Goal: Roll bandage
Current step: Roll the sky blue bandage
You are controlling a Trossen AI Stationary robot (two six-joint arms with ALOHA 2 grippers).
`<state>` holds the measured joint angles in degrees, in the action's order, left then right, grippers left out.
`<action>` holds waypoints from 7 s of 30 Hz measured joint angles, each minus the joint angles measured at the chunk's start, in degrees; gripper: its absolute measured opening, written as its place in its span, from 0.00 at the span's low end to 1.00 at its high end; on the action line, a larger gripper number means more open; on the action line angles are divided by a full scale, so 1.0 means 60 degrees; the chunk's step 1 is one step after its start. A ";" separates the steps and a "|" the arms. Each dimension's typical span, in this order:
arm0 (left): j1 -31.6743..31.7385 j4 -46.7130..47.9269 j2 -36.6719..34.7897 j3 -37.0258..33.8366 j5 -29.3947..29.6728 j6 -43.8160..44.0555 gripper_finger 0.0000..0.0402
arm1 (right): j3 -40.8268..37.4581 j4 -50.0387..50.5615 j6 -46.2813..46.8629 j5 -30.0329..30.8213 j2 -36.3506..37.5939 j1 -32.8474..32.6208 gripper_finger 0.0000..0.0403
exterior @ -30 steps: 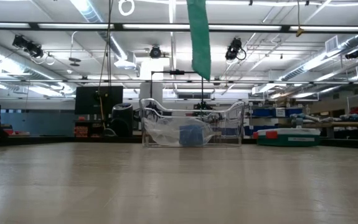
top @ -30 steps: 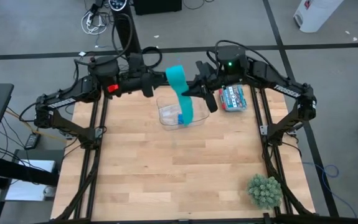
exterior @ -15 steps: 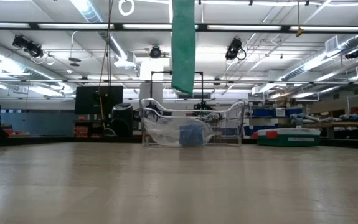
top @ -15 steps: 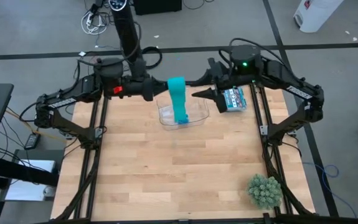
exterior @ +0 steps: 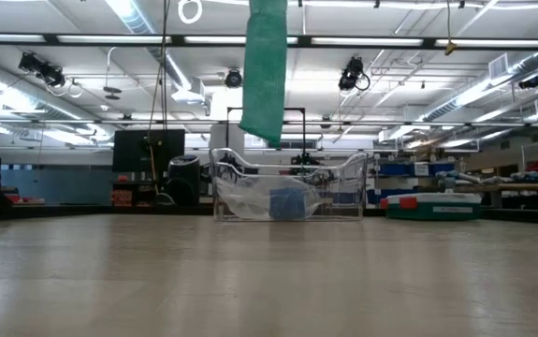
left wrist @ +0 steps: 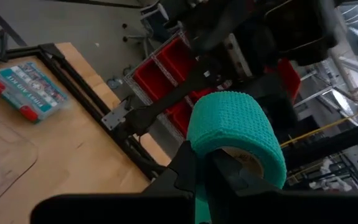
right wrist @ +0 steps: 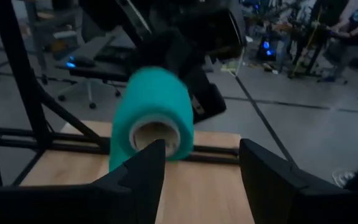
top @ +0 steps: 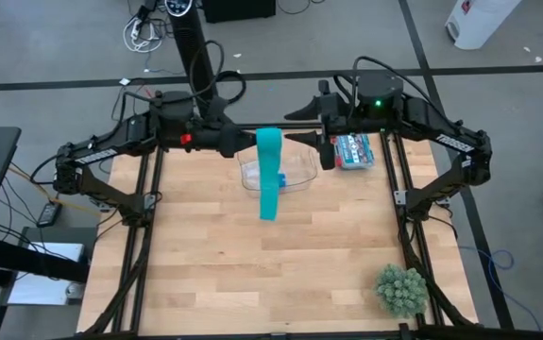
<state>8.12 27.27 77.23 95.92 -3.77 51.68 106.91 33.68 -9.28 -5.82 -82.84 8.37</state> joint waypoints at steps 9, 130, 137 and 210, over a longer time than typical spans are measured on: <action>0.0000 0.0074 -0.0003 0.0000 0.0002 0.0178 0.05 | 0.0004 -0.0472 -0.0276 -0.0078 -0.0199 -0.0211 0.48; -0.0564 -0.2510 0.0063 -0.0007 -0.0206 -0.3047 0.43 | 0.0000 -0.2804 0.3432 -0.2486 0.0381 0.0839 0.00; -0.0685 -0.2435 0.0390 -0.0007 -0.0015 -0.3039 0.43 | 0.0004 -0.3070 0.3537 -0.2489 0.0381 0.0961 0.00; -0.0605 -0.1773 0.0028 0.0010 0.0814 -0.6097 0.04 | 0.0008 -0.1295 0.7634 -0.5222 0.0096 0.1761 0.00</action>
<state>4.49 16.64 77.40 95.98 1.11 15.10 106.96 25.92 36.52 -37.15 -82.26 18.93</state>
